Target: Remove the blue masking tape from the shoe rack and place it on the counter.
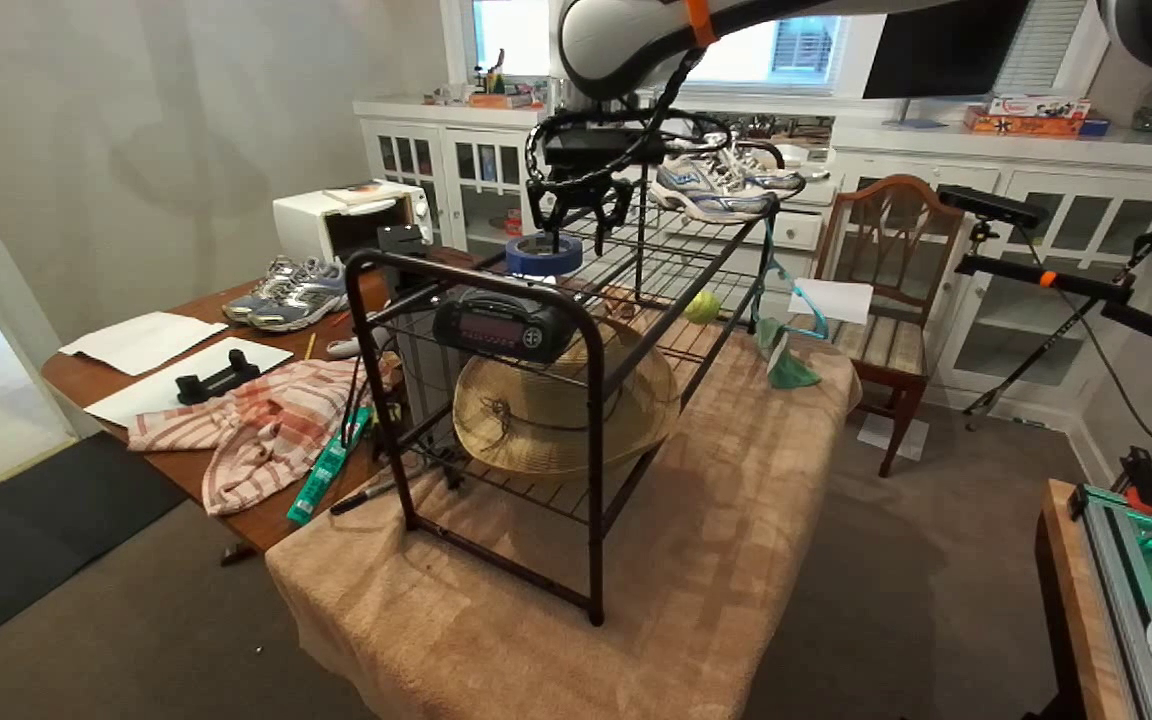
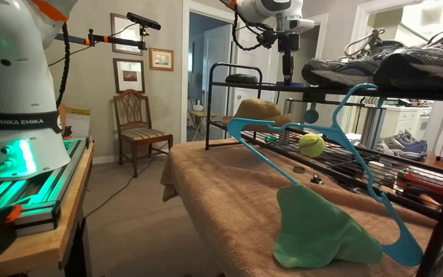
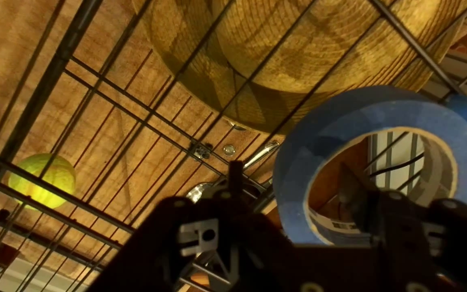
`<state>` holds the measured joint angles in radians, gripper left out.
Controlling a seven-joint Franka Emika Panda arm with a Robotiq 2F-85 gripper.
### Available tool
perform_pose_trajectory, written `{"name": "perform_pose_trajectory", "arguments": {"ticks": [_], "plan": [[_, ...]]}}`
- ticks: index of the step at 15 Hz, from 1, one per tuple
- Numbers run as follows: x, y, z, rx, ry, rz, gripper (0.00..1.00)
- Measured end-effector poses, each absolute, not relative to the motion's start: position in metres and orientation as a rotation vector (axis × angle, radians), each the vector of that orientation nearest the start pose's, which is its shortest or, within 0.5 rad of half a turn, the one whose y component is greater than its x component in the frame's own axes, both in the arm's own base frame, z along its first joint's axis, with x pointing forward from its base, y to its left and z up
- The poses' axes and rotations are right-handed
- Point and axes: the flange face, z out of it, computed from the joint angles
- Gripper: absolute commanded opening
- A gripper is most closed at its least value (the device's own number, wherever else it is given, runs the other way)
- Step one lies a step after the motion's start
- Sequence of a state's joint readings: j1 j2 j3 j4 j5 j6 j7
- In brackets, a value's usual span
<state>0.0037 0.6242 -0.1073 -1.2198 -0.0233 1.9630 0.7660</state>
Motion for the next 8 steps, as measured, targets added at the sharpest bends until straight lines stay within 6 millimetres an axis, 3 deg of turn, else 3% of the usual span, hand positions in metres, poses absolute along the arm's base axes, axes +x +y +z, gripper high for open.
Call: {"name": "perform_pose_trajectory", "arguments": {"ticks": [4, 5, 8], "plan": [[0.744, -0.057, 0.424, -2.887, 1.291, -0.234, 0.04], [0.745, -0.057, 0.427, -2.878, 1.290, -0.239, 0.00], [0.747, -0.052, 0.437, -2.833, 1.293, -0.265, 0.05]]}}
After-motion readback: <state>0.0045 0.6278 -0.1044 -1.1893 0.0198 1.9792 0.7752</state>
